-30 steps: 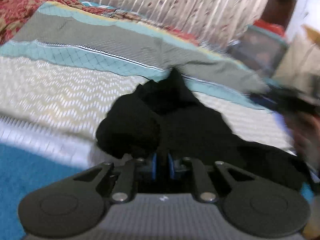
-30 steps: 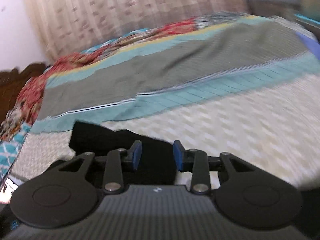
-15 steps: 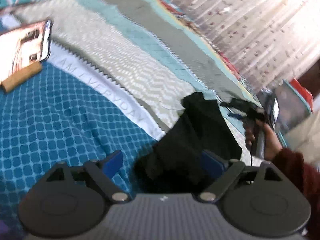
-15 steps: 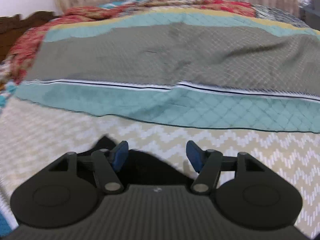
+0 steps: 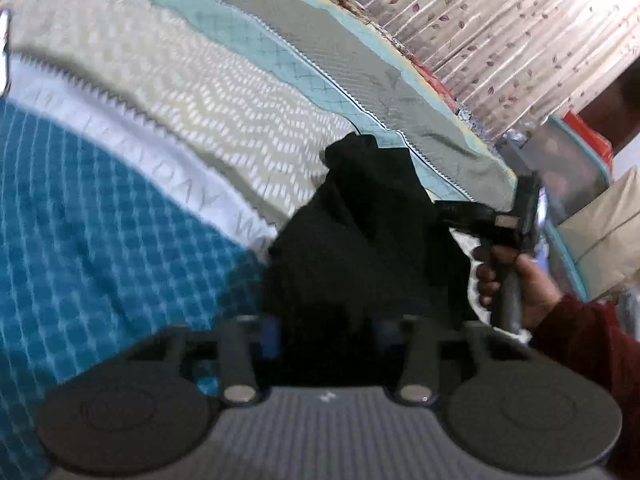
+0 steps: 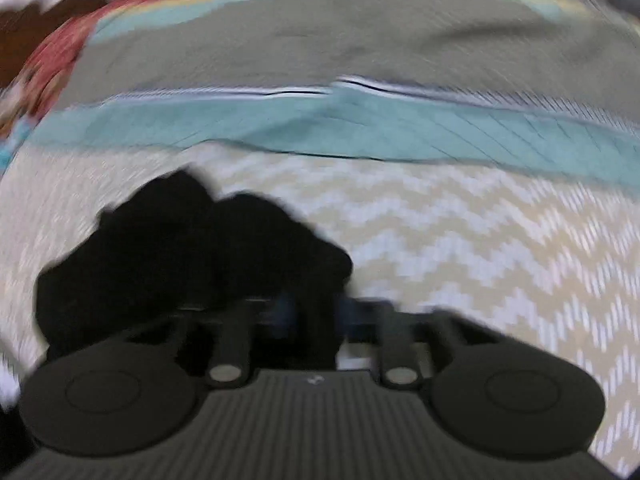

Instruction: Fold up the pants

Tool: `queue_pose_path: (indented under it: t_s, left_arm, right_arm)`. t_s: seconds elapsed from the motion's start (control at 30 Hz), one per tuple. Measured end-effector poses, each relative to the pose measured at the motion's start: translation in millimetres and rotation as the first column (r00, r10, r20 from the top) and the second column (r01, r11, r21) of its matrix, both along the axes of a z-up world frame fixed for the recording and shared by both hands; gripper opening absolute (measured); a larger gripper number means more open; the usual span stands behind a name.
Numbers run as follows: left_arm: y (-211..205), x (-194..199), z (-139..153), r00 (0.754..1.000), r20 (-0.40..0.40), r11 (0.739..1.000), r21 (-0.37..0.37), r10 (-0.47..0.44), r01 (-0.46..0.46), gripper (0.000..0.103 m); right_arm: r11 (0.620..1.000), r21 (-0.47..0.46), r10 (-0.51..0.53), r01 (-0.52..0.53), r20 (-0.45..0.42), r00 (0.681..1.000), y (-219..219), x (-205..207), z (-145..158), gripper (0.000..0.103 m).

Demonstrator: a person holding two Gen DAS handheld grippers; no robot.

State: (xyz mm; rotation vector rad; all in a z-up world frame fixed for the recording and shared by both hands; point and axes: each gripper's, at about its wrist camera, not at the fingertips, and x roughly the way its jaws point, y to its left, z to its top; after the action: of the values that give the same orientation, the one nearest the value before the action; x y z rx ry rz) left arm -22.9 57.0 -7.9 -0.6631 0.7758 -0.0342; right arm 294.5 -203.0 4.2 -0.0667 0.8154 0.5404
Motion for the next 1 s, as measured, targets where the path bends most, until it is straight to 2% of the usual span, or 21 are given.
queue_pose_path:
  t_s: [0.07,0.17,0.27,0.33,0.4,0.47,0.5,0.57,0.6,0.67,0.73,0.77,0.8,0.83,0.87,0.9,0.97,1.0]
  left_arm:
    - [6.9,4.9,14.7,0.999,0.034,0.998,0.052,-0.028,0.026,0.017]
    - [10.0,24.1,46.8,0.991,0.111,0.990,0.129,-0.072,0.057,0.017]
    - [-1.7,53.5,75.6,0.977,0.186,0.976,0.209,-0.106,0.066,0.017]
    - [-14.9,77.3,88.2,0.966,0.222,0.956,0.286,-0.134,0.067,0.016]
    - [-30.6,103.4,89.6,0.962,0.222,0.940,0.332,-0.161,0.081,0.015]
    - [-51.5,131.5,82.7,0.962,0.191,0.919,0.379,-0.193,0.109,0.015]
    - [-65.9,146.8,76.7,0.964,0.161,0.901,0.414,-0.213,0.130,0.015]
    - [-89.7,171.8,57.6,0.960,0.096,0.864,0.466,-0.262,0.189,0.015]
    - [-104.5,184.9,46.3,0.960,0.052,0.843,0.493,-0.274,0.214,0.015]
    - [-129.1,204.9,17.1,0.956,-0.069,0.777,0.568,-0.285,0.272,0.026]
    - [-145.2,216.6,-10.7,0.946,-0.175,0.706,0.631,-0.274,0.321,0.032]
    - [-148.7,215.3,-15.4,0.945,-0.182,0.689,0.649,-0.271,0.322,0.034]
    - [-149.7,210.3,-13.2,0.946,-0.169,0.686,0.655,-0.278,0.318,0.035]
    - [-147.0,200.8,-7.4,0.945,-0.151,0.685,0.656,-0.290,0.315,0.044]
    - [-146.0,194.3,0.4,0.947,-0.134,0.687,0.659,-0.292,0.305,0.059]
    - [-138.5,182.7,9.5,0.952,-0.108,0.691,0.664,-0.288,0.284,0.064]
    - [-119.9,163.9,23.5,0.962,-0.065,0.713,0.659,-0.265,0.241,0.070]
    - [-106.7,157.4,28.7,0.968,-0.062,0.736,0.638,-0.245,0.227,0.074]
  right_arm:
    - [0.999,0.023,-0.029,0.027,0.095,0.995,-11.4,-2.7,24.8,0.012]
    - [0.986,0.064,-0.166,0.156,0.227,0.960,-58.9,4.5,71.8,0.012]
    - [0.956,0.063,-0.290,0.287,0.347,0.892,-123.1,12.8,113.9,0.012]
    - [0.913,0.034,-0.381,0.407,0.424,0.821,-169.4,15.3,132.5,0.012]
    - [0.854,0.038,-0.478,0.518,0.449,0.755,-221.2,19.8,142.2,0.012]
    - [0.790,0.057,-0.569,0.610,0.436,0.697,-270.7,23.6,140.3,0.012]
    - [0.769,0.063,-0.598,0.636,0.424,0.680,-289.9,23.3,136.4,0.012]
    - [0.734,0.048,-0.642,0.677,0.374,0.669,-318.0,22.5,115.9,0.013]
    - [0.723,0.024,-0.661,0.690,0.316,0.681,-330.2,25.3,99.7,0.014]
    - [0.696,-0.035,-0.700,0.717,0.187,0.689,-346.0,28.6,63.2,0.026]
    - [0.653,-0.096,-0.744,0.751,0.102,0.660,-355.5,26.7,28.9,0.037]
    - [0.634,-0.103,-0.763,0.767,0.075,0.641,-360.7,21.4,15.6,0.038]
    - [0.625,-0.088,-0.774,0.776,0.055,0.630,-368.9,10.9,9.7,0.038]
    - [0.622,-0.059,-0.781,0.781,0.033,0.624,-374.9,6.7,4.0,0.041]
    - [0.617,-0.038,-0.786,0.786,0.021,0.618,-380.3,2.1,1.0,0.044]
    - [0.610,-0.020,-0.792,0.792,0.015,0.610,-384.8,-4.6,-0.8,0.044]
    - [0.594,0.005,-0.804,0.804,0.027,0.594,-389.1,-17.4,4.6,0.044]
    - [0.585,0.024,-0.811,0.811,0.034,0.584,-389.1,-21.3,8.7,0.044]
